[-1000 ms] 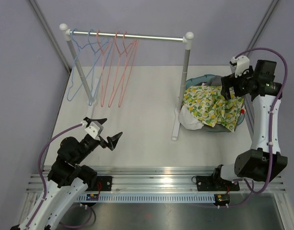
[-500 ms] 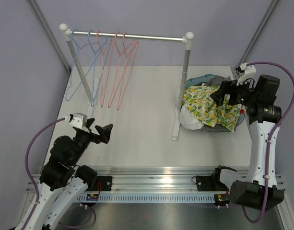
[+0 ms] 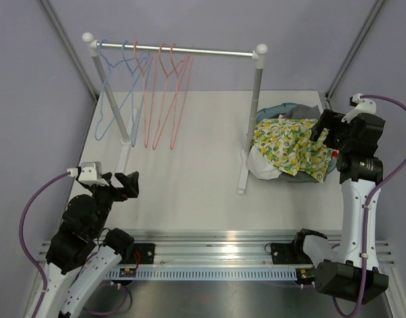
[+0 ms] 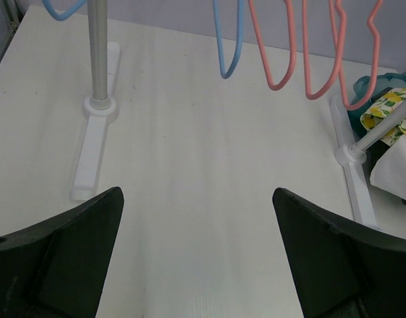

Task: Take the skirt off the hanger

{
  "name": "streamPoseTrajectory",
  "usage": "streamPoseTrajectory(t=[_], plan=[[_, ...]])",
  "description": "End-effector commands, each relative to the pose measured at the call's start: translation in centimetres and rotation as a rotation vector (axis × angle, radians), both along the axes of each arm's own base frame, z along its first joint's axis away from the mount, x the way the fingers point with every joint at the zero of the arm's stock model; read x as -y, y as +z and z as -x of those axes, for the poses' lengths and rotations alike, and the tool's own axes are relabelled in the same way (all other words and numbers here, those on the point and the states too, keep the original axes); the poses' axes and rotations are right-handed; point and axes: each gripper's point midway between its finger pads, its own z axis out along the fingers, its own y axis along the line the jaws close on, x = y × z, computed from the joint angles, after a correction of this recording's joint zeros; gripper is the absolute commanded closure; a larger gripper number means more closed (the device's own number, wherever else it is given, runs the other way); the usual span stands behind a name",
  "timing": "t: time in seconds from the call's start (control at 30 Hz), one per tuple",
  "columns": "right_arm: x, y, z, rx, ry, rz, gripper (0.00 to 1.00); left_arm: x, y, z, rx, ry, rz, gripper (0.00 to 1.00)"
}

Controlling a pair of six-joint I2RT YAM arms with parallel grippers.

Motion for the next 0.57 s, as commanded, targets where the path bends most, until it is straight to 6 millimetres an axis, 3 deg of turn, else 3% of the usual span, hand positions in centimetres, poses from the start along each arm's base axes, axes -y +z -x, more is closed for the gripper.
streamPoseTrajectory(t=[0.0, 0.53], plan=[[1.75, 1.20, -0.08, 0.069, -0.092, 0.048, 0.01, -1.37, 1.47, 0.62, 0.044, 0.051, 0.009, 0.01], [1.93, 0.65, -0.24, 0.091, -0.078, 0.091, 0.00, -1.94, 0.80, 0.93, 0.031, 0.065, -0.021, 0.01]])
